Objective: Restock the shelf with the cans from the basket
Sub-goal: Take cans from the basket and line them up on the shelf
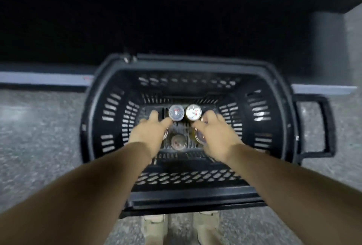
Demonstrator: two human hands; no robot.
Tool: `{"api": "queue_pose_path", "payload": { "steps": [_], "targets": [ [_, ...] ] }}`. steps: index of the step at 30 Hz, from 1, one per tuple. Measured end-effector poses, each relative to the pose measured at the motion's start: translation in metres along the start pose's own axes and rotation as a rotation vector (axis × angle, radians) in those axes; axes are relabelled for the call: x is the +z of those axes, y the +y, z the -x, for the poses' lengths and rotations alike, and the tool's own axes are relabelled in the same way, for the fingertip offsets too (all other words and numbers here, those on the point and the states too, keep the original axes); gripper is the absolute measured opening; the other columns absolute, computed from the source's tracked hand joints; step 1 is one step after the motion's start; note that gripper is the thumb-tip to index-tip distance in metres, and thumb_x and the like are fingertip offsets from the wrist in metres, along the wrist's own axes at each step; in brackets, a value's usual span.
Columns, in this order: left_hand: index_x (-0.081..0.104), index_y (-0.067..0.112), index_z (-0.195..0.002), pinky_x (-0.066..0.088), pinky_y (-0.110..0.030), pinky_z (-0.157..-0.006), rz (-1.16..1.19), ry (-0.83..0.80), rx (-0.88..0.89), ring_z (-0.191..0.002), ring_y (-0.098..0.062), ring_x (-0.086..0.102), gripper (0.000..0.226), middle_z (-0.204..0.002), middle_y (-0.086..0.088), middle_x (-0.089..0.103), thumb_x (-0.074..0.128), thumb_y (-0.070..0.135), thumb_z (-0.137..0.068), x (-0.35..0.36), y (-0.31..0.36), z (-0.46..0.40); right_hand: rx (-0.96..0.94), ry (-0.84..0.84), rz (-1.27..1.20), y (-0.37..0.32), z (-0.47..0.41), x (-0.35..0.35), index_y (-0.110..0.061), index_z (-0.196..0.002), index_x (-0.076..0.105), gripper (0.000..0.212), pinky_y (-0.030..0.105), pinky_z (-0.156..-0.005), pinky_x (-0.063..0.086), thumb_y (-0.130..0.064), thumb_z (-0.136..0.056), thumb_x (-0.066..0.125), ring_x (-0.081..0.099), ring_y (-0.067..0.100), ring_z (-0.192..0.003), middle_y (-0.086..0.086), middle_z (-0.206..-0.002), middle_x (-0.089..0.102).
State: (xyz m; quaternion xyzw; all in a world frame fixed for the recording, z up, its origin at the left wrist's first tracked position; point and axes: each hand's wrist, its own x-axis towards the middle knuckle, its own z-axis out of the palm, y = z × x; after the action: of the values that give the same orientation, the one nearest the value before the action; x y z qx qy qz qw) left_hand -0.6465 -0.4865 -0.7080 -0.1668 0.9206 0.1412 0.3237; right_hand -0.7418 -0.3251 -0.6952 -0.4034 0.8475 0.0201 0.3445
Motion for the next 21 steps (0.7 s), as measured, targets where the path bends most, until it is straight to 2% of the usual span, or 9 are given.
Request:
{"api": "queue_pose_path", "payload": {
  "steps": [3, 5, 8, 12, 18, 21],
  "targets": [
    [0.031, 0.027, -0.125, 0.050, -0.039, -0.071, -0.004, 0.002, 0.019, -0.099, -0.032, 0.049, 0.069, -0.116, -0.010, 0.033, 0.056, -0.011, -0.073, -0.067, 0.017, 0.052, -0.001, 0.028, -0.060, -0.020, 0.050, -0.067, -0.021, -0.128, 0.046, 0.057, 0.039, -0.091, 0.047, -0.005, -0.075, 0.062, 0.036, 0.028, -0.111, 0.008, -0.122, 0.033],
    [0.030, 0.027, -0.124, 0.052, -0.041, -0.073, -0.001, 0.013, 0.041, -0.097, -0.032, 0.048, 0.068, -0.114, -0.009, 0.033, 0.058, -0.008, -0.073, -0.114, 0.030, 0.089, 0.003, 0.061, -0.077, -0.037, 0.084, -0.112, -0.025, -0.128, 0.046, 0.058, 0.036, -0.091, 0.047, -0.006, -0.075, 0.061, 0.037, 0.026, -0.110, 0.005, -0.119, 0.033],
    [0.032, 0.026, -0.121, 0.050, -0.039, -0.070, -0.007, 0.026, 0.057, -0.098, -0.031, 0.047, 0.063, -0.117, -0.009, 0.033, 0.060, -0.005, -0.073, -0.185, 0.049, 0.147, 0.019, 0.091, -0.090, -0.063, 0.136, -0.179, -0.027, -0.125, 0.047, 0.057, 0.031, -0.087, 0.047, -0.005, -0.074, 0.061, 0.038, 0.023, -0.108, 0.003, -0.116, 0.033],
    [0.033, 0.028, -0.119, 0.046, -0.037, -0.066, -0.030, 0.134, 0.078, -0.096, -0.029, 0.049, 0.061, -0.117, -0.009, 0.034, 0.063, 0.000, -0.074, -0.278, 0.069, 0.223, 0.022, 0.168, -0.043, -0.097, 0.205, -0.275, -0.028, -0.127, 0.047, 0.060, 0.033, -0.085, 0.049, -0.012, -0.073, 0.067, 0.040, 0.023, -0.106, 0.004, -0.116, 0.036],
    [0.035, 0.035, -0.117, 0.046, -0.035, -0.060, -0.086, 0.286, 0.132, -0.081, -0.023, 0.052, 0.059, -0.109, -0.003, 0.037, 0.069, 0.017, -0.073, -0.399, 0.083, 0.331, 0.035, 0.279, 0.054, -0.145, 0.306, -0.410, -0.031, -0.124, 0.049, 0.062, 0.034, -0.075, 0.052, -0.018, -0.068, 0.071, 0.046, 0.022, -0.096, 0.001, -0.106, 0.036],
    [0.033, 0.039, -0.114, 0.046, -0.033, -0.057, -0.100, 0.323, 0.163, -0.076, -0.021, 0.054, 0.065, -0.106, 0.001, 0.037, 0.074, 0.025, -0.066, -0.459, 0.088, 0.382, 0.056, 0.316, 0.043, -0.167, 0.355, -0.472, -0.035, -0.119, 0.051, 0.064, 0.029, -0.067, 0.051, -0.023, -0.062, 0.076, 0.048, 0.017, -0.087, -0.004, -0.101, 0.036]
  ]
}}
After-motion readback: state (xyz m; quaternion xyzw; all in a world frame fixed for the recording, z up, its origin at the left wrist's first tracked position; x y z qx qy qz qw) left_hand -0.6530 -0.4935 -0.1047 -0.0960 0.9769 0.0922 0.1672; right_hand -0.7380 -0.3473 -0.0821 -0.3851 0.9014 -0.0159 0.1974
